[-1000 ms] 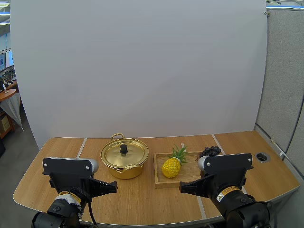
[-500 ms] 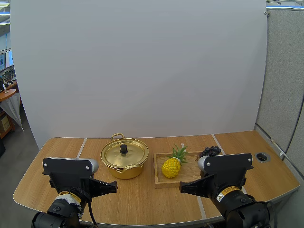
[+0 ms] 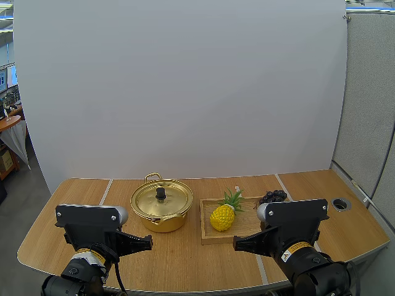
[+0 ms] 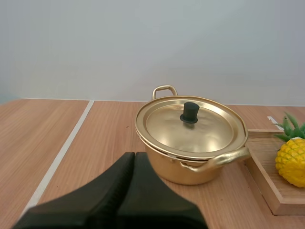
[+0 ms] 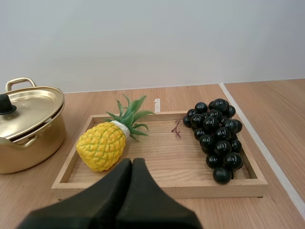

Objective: Open the pot, put the pineapple inside, and close it

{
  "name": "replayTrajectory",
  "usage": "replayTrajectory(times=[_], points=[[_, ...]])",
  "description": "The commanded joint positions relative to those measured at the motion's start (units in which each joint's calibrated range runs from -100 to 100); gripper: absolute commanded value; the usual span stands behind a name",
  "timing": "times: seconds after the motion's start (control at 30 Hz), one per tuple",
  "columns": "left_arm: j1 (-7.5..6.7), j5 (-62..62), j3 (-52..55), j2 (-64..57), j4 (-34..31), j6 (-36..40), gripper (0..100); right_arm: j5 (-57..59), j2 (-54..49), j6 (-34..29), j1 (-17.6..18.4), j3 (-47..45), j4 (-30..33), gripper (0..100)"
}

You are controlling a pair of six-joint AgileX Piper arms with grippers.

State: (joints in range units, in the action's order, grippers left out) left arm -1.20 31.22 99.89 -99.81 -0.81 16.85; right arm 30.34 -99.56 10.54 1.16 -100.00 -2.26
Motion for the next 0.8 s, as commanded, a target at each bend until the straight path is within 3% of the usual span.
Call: replayTrajectory(times=[0.0,0.77], points=[[0.10,-1.94,0.11,-0.19,0.33,0.57,0,-1.35,-0.44,0.69,-0.21,0.00,0.42,0],[0.10,-1.94,-0.60,-0.19,-0.15,0.22,0,-4.60,-0.44,0.69,-0.21,0.00,0.84,0]])
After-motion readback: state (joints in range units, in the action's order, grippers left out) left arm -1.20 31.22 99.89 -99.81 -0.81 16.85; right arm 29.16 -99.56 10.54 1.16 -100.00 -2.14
